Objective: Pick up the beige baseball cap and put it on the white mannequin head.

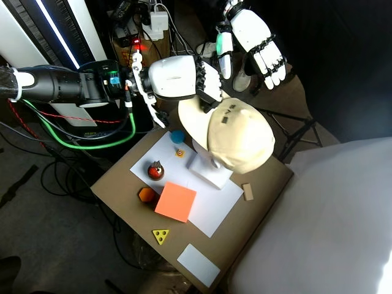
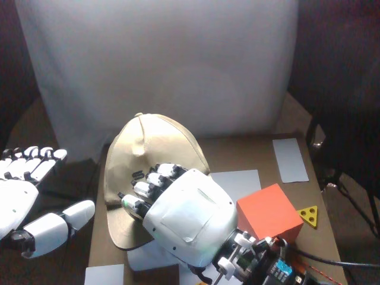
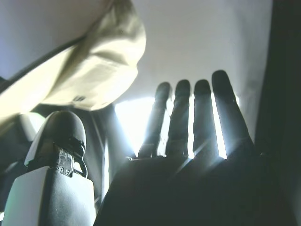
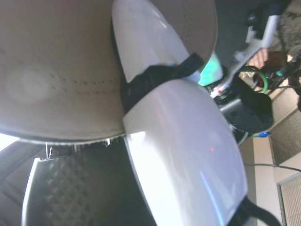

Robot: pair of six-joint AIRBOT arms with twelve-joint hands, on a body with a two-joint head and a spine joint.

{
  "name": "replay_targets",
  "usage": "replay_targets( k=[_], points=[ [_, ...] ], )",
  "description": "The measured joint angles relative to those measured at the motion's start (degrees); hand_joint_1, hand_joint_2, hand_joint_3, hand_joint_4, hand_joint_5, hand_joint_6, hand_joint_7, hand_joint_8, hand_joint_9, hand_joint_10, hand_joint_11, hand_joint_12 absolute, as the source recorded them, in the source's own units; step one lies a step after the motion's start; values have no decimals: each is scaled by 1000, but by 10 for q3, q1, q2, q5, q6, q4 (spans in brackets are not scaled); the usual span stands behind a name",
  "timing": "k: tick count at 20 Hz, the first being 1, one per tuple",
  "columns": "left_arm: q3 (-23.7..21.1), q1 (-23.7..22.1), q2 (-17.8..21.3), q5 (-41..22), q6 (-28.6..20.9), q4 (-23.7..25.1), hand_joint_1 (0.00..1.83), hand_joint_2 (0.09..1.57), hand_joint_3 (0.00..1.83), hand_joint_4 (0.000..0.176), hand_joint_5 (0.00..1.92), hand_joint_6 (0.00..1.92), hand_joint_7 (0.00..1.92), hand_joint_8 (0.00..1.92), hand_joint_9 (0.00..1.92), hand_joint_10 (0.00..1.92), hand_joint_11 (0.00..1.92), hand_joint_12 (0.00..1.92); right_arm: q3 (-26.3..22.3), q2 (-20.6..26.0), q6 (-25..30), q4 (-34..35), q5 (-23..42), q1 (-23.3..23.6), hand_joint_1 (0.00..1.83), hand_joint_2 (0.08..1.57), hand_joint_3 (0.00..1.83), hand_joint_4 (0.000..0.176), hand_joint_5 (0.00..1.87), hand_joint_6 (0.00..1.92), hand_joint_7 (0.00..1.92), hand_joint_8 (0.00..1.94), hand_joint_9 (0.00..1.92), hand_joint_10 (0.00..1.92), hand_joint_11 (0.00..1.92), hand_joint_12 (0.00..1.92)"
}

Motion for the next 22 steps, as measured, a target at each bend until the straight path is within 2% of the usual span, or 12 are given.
replay_targets(
  k=[5,16,19,20,21,22],
  points=[
    [0,0,0,0,0,0,0,1173,0,0,71,0,61,0,38,1,0,264,-11,0,-4,44,20,-5,1370,1149,0,0,839,929,907,1108,898,1406,877,1438],
    [-3,1,0,-12,0,-19,0,1173,0,0,71,0,55,0,30,0,0,284,-35,6,-32,54,27,-15,1369,1149,0,0,861,926,908,1136,872,1410,831,1451],
    [-4,2,0,-13,0,-23,0,1174,0,0,72,0,60,1,37,2,0,311,-36,7,-38,54,26,-15,1360,1163,1,0,855,1008,859,1179,826,1421,788,1461],
    [-4,2,0,-13,0,-24,0,1174,0,0,71,0,61,1,38,2,0,316,-37,9,-40,52,24,-17,1229,1162,0,0,900,1034,864,1222,729,1128,745,1453],
    [-4,2,0,-13,0,-25,0,1174,0,0,71,0,61,1,38,2,0,318,-42,13,-42,51,24,-21,1199,1162,0,11,918,1059,852,1214,703,1001,708,1469],
    [-4,2,0,-13,0,-27,0,1174,0,0,72,0,61,1,39,2,0,317,-44,16,-42,47,24,-25,1154,1142,0,0,920,1060,787,765,684,923,654,1484]
  ],
)
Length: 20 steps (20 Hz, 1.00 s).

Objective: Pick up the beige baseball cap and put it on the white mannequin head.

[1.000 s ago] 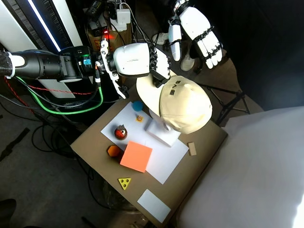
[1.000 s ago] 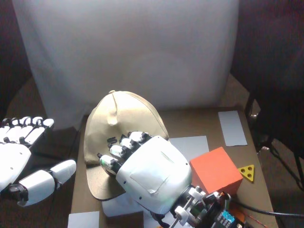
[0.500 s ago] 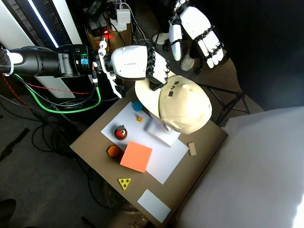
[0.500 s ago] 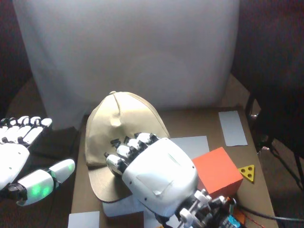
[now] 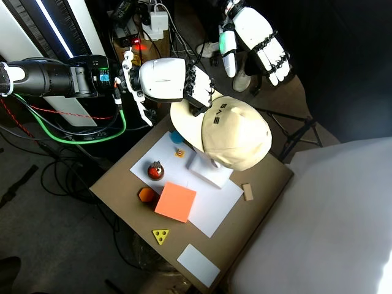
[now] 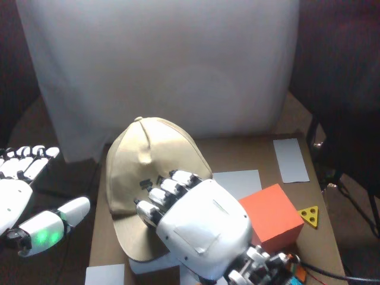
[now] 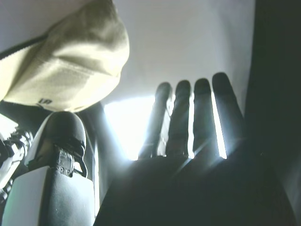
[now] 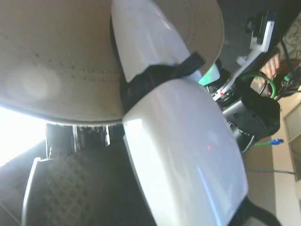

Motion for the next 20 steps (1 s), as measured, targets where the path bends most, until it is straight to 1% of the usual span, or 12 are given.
replay_targets(
  k=[1,2,4,5,7,8,9,12,15,16,18,20],
  points=[
    [0,0,0,0,0,-2,0,1174,0,0,72,0,62,2,39,2,0,316,-6,4,-2,0,-2,-4,1107,1068,0,0,811,583,803,476,663,810,564,1508],
    [0,0,0,-1,0,-1,0,1174,0,0,72,0,62,2,39,2,0,315,-14,10,-2,1,-6,-8,1062,1041,0,0,826,315,839,256,667,647,503,1461],
    [1,0,0,-1,0,-3,0,1174,0,0,72,0,63,2,40,2,0,314,-31,21,-5,9,-17,-23,976,1001,0,0,777,53,780,31,624,320,320,1374],
    [1,0,0,-2,0,-4,0,1174,0,0,72,0,62,1,39,1,0,326,-37,24,-7,14,-23,-28,940,985,0,0,680,10,668,5,569,183,216,1347],
    [1,0,-1,-2,0,-3,0,1174,0,0,73,1,66,1,42,2,0,359,-51,33,-21,21,-27,-38,864,957,0,0,496,0,481,0,458,92,42,1274],
    [1,-1,-1,-1,0,-5,0,1174,0,0,78,1,74,3,52,4,0,372,-57,36,-24,22,-23,-43,819,945,0,0,411,0,404,0,392,49,8,1148],
    [1,-1,-1,-2,0,-5,0,1174,0,0,83,3,78,4,56,4,0,377,-61,37,-25,21,-23,-48,791,924,0,0,351,3,360,2,353,25,1,1035],
    [1,-1,-2,-2,0,-5,0,1174,0,0,85,2,80,2,53,2,0,354,-64,41,-25,38,-39,-55,650,940,0,27,221,0,252,0,256,0,0,843],
    [1,-1,-2,-2,1,-6,0,1174,0,0,89,2,83,1,43,0,0,304,-66,50,-24,81,-73,-68,376,962,5,46,140,0,125,0,114,0,0,474],
    [1,-2,-2,-2,1,-5,0,1174,0,0,89,2,83,1,42,0,0,302,-66,51,-22,82,-85,-73,209,977,9,45,102,0,83,0,66,0,0,348],
    [4,-6,-2,-1,1,5,0,1174,0,0,91,2,82,0,38,0,0,298,-74,54,-20,89,-101,-79,17,957,0,52,66,0,40,0,21,0,0,289],
    [10,-11,-2,-3,2,8,0,1173,0,0,93,3,82,0,37,0,0,295,-82,55,-20,81,-109,-83,0,925,0,62,59,0,28,0,9,0,0,286]
  ],
)
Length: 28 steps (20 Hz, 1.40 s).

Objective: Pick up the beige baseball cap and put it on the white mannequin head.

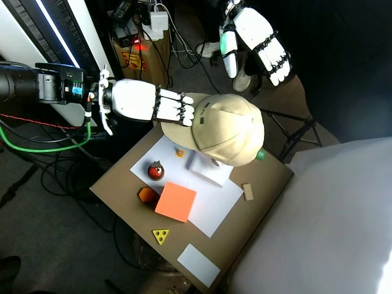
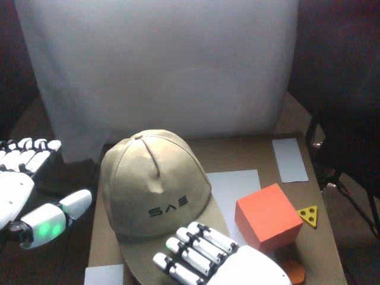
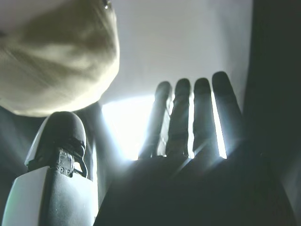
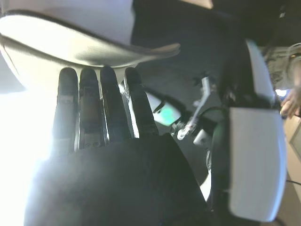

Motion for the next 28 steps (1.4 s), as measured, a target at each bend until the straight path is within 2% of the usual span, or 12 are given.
replay_targets(
  k=[8,13,15,17,19,20,21,22,23,26,27,28],
  points=[
    [1,-27,6,7,9,2,0,1172,0,0,78,0,76,1,34,2,0,270,-104,137,33,2,-30,30,0,902,0,67,41,0,0,0,0,0,0,151],
    [0,-62,18,22,40,-10,0,1173,0,0,123,9,126,9,74,10,0,281,-156,250,-28,265,-177,130,56,893,0,68,40,0,0,0,0,0,0,150],
    [-12,-90,34,29,61,-26,0,1175,0,0,171,11,160,8,104,10,0,342,-159,262,-127,384,-201,184,192,902,1,69,62,2,96,6,104,8,0,626],
    [-35,-128,52,37,98,-48,0,1182,0,0,343,3,337,2,332,13,76,771,-159,257,-194,447,-202,213,387,952,6,23,308,22,491,36,536,107,168,1229],
    [-66,-172,77,48,146,-87,9,1192,0,0,659,21,710,41,706,86,332,932,-155,241,-198,457,-202,217,635,1010,7,0,830,138,875,403,732,1102,623,1575],
    [-84,-194,87,50,174,-109,68,1194,0,0,907,59,898,206,861,323,547,977,-153,233,-198,460,-202,215,709,1052,8,0,893,707,878,1056,854,1656,886,1852],
    [-110,-219,103,57,214,-131,200,1173,14,0,1019,169,916,589,819,836,673,1112,-147,221,-198,461,-201,210,752,1071,5,0,869,1189,888,1488,1020,1868,1173,1907],
    [-138,-236,123,61,252,-155,416,1153,4,0,810,1080,832,1282,809,1419,832,1467,-136,207,-198,460,-200,208,808,1081,3,0,834,1713,929,1850,1212,1910,1419,1918],
    [-172,-248,143,64,291,-189,515,1166,6,0,714,1704,820,1732,860,1788,927,1827,-124,190,-198,449,-187,202,838,1098,5,0,809,1879,996,1923,1306,1919,1549,1920],
    [-221,-248,169,63,310,-252,693,1201,0,0,952,1919,972,1919,1032,1920,1112,1920,-121,183,-198,427,-172,197,761,1198,14,0,1105,1921,1361,1941,1578,1921,1826,1921],
    [-244,-242,177,47,310,-250,659,1236,7,0,1065,1921,1097,1921,1144,1921,1198,1921,-121,182,-198,423,-169,193,678,1272,0,28,1282,1921,1509,1941,1709,1921,1898,1921],
    [-261,-241,181,33,307,-254,592,1252,7,0,1125,1921,1183,1921,1220,1921,1271,1921,-121,180,-199,421,-165,188,641,1324,0,146,1356,1921,1566,1941,1749,1921,1916,1921]
  ],
)
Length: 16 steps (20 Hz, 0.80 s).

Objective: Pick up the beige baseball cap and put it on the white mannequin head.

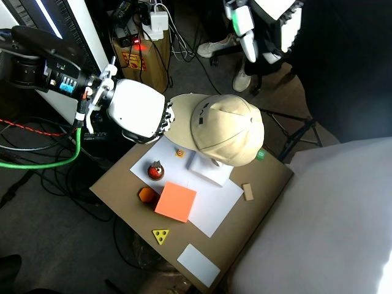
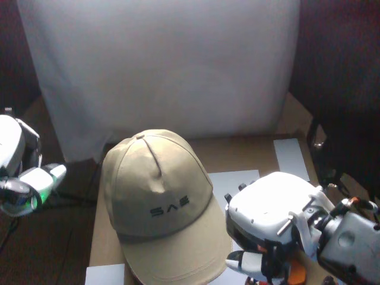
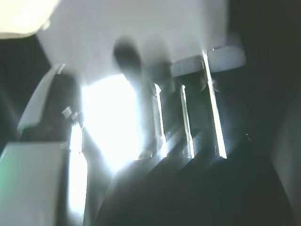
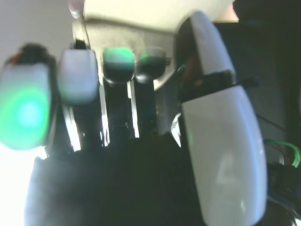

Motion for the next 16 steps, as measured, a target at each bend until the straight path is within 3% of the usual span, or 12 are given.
replay_targets(
  k=[1,3,6,7,8,9,14,16],
  points=[
    [-19,3,1,-15,-3,0,535,1255,6,0,1137,1921,1205,1921,1241,1921,1293,1921,0,-2,1,-2,1,-5,638,1350,8,170,1369,1921,1578,1941,1756,1921,1920,1921],
    [-38,3,-5,-29,-1,-7,480,1263,3,0,1176,1921,1255,1921,1279,1921,1373,1921,0,-2,1,-1,4,-5,710,1401,15,176,1267,1921,1537,1941,1725,1921,1907,1921],
    [-48,39,-55,-74,-34,-10,452,1228,0,0,1119,1921,1132,1921,1141,1921,1271,1921,0,-2,2,-5,21,-5,766,1412,6,176,1257,1921,1531,1941,1726,1921,1910,1921],
    [-49,56,-77,-95,-60,-17,468,1237,0,22,1075,1921,1096,1921,1094,1921,1223,1921,0,-2,2,-4,22,-5,773,1413,4,176,1242,1921,1538,1941,1735,1921,1919,1921],
    [-51,68,-88,-113,-74,-19,477,1237,0,145,1036,1921,1071,1921,1066,1921,1192,1921,-1,-2,2,-4,23,-5,773,1414,4,176,1233,1921,1545,1941,1743,1921,1921,1921],
    [-56,77,-96,-135,-83,-19,493,1249,3,170,1036,1921,1082,1921,1074,1921,1197,1921,-2,-2,2,-4,23,-5,773,1412,2,176,1225,1921,1551,1941,1751,1921,1921,1921],
    [-63,93,-102,-170,-93,-6,442,1267,0,175,1121,1921,1235,1921,1297,1921,1394,1921,-2,-2,0,-4,25,-5,781,1421,3,176,1359,1921,1565,1941,1768,1921,1921,1921],
    [-66,93,-103,-169,-95,1,435,1250,0,176,1111,1887,1257,1921,1336,1921,1386,1921,-2,-2,0,-5,26,-5,751,1432,6,176,1344,1921,1543,1941,1730,1921,1910,1921]
  ],
)
